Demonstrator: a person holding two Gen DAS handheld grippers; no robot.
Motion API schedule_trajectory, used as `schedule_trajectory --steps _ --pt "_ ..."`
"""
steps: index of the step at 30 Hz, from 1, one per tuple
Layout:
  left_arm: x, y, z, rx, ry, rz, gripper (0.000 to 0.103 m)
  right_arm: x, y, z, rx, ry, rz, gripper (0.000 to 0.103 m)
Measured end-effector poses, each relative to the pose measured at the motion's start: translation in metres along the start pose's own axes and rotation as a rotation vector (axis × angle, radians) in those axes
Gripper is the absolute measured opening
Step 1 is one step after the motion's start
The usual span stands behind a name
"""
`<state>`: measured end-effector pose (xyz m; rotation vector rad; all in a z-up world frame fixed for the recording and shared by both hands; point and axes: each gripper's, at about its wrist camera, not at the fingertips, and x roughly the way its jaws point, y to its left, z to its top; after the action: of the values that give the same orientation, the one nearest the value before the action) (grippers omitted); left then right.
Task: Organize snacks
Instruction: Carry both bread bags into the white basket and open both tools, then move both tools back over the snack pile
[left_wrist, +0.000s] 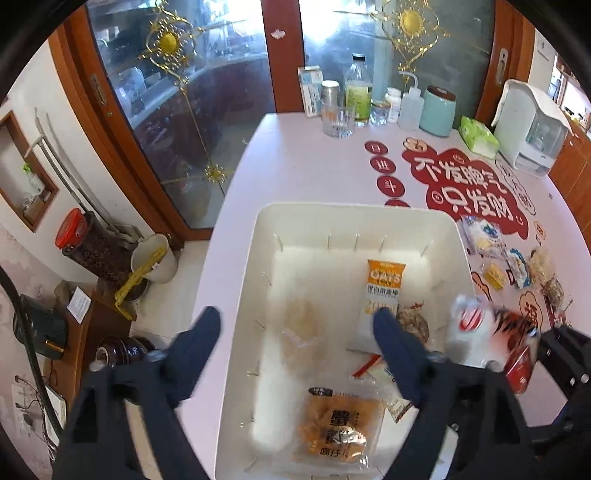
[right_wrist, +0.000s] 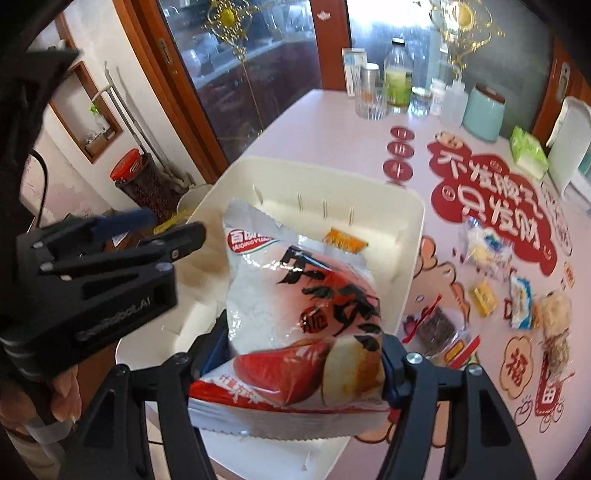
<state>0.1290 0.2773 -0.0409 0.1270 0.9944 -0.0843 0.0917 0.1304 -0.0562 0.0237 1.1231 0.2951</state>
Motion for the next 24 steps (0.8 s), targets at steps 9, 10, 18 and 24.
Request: schedule_trajectory --steps 9,10,18,24 --pt "0.003 -0.003 -0.003 -0.019 0.025 -0.044 0.086 0.004 0.004 -0.014 -0.007 0.029 0.022 0.072" --pt "0.002 -0.004 -0.004 -0.021 0.025 -0.047 0.086 0.003 0.005 -0.015 -0.006 0.027 0.025 0.072" --pt "-0.005 -0.006 -0.005 -0.03 0.012 -0.064 0.086 -0.006 0.004 -0.017 0.002 -0.021 0.057 0.08" --pt "-0.009 -0.007 -0.004 -0.038 0.011 -0.065 0.087 -0.008 0.007 -0.019 -0.011 -0.019 0.065 0.081"
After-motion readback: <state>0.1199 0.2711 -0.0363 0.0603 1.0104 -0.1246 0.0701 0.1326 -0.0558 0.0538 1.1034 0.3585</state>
